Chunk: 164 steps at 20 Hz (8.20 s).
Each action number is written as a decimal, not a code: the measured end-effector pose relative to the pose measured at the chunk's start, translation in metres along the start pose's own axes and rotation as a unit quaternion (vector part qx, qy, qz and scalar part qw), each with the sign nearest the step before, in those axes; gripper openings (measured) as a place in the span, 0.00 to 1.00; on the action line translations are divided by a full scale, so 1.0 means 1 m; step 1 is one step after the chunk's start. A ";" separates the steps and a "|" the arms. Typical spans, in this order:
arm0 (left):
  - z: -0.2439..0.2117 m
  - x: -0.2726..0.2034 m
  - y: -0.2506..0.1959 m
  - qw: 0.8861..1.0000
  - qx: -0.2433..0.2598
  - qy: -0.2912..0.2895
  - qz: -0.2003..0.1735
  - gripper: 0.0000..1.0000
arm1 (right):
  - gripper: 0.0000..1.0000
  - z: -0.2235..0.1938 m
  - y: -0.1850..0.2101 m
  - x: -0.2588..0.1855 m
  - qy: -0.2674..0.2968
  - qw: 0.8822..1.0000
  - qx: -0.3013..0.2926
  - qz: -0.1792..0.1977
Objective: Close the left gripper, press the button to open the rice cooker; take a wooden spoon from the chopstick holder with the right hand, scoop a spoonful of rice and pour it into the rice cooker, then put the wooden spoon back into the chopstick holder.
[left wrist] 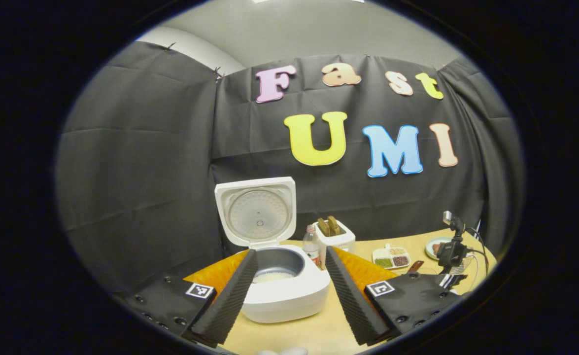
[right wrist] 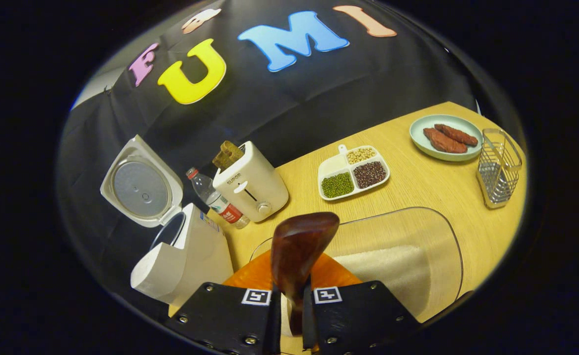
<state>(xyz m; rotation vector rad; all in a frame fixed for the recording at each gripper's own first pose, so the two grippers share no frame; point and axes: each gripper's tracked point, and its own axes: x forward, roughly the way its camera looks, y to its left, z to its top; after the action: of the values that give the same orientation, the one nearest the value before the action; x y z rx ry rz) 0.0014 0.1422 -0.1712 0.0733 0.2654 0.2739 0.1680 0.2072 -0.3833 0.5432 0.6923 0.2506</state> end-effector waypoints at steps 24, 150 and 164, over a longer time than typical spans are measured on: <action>0.026 0.004 -0.045 0.999 0.019 -0.018 -0.038 0.96 | 0.17 0.102 -0.046 -0.074 -0.088 0.981 0.168 0.033; 0.048 -0.026 -0.179 0.996 0.046 -0.035 -0.062 0.99 | 0.17 0.206 -0.317 -0.086 -0.161 0.958 0.072 -0.225; 0.056 -0.014 -0.159 0.996 0.053 -0.038 -0.064 0.97 | 0.98 0.245 -0.247 -0.208 -0.209 0.940 -0.105 -0.247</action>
<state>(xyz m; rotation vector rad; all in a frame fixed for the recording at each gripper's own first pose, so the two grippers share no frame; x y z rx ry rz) 0.0444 -0.0169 -0.1306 0.1700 0.2083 0.1300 0.1856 -0.1753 -0.2514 0.1926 0.3608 -0.2577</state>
